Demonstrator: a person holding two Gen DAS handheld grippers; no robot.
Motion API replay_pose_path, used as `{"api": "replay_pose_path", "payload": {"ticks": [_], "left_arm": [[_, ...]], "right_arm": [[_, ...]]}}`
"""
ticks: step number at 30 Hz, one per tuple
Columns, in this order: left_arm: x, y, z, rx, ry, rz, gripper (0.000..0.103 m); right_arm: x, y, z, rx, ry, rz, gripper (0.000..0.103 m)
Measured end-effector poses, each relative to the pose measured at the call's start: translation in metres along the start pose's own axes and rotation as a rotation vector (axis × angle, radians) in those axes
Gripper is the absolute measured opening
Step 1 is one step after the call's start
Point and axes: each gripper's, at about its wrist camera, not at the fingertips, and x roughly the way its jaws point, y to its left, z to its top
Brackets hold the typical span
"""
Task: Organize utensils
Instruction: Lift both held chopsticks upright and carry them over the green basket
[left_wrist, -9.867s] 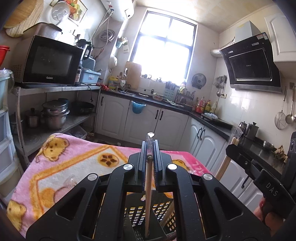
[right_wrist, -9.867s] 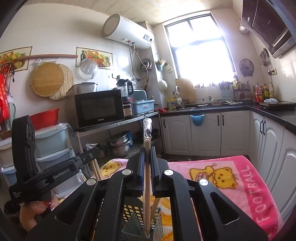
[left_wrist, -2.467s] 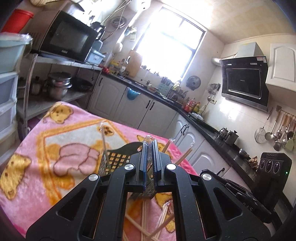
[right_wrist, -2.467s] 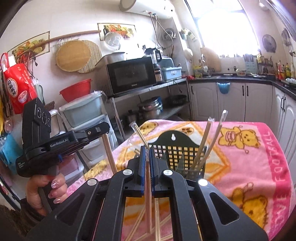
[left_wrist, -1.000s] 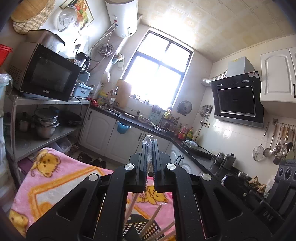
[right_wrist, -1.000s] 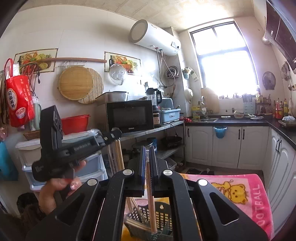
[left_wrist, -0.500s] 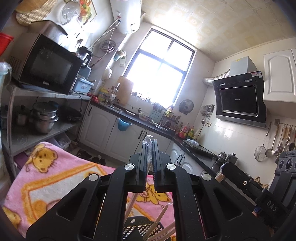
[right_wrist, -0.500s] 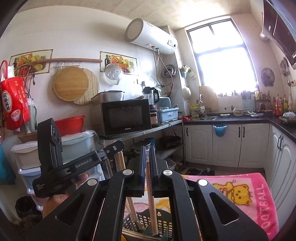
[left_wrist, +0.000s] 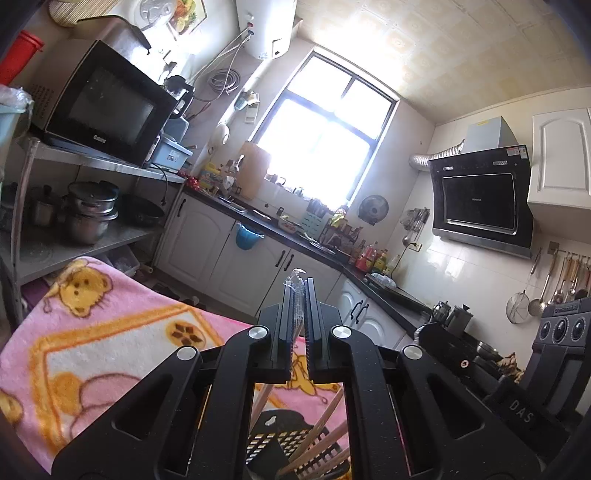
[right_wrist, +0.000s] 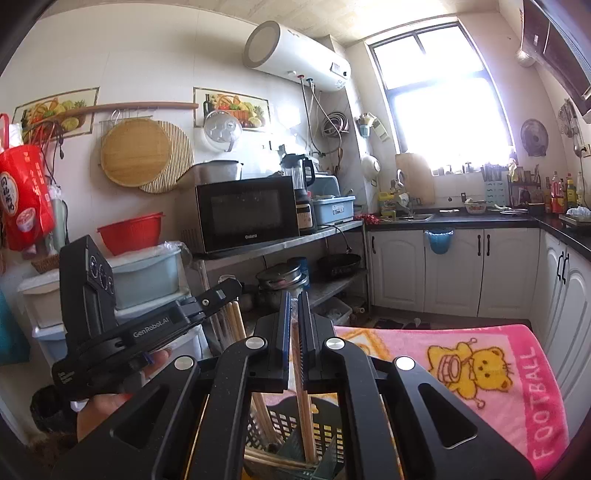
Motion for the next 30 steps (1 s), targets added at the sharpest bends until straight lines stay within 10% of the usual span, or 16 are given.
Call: {"api": "replay_pose_path", "payload": {"ticks": [30], "left_arm": [[-0.012,0.011,-0.049,-0.001,0.048,0.044,0.003]], "right_arm": [[-0.008,-0.011,-0.055,0.057,0.057,-0.036,0.005]]}}
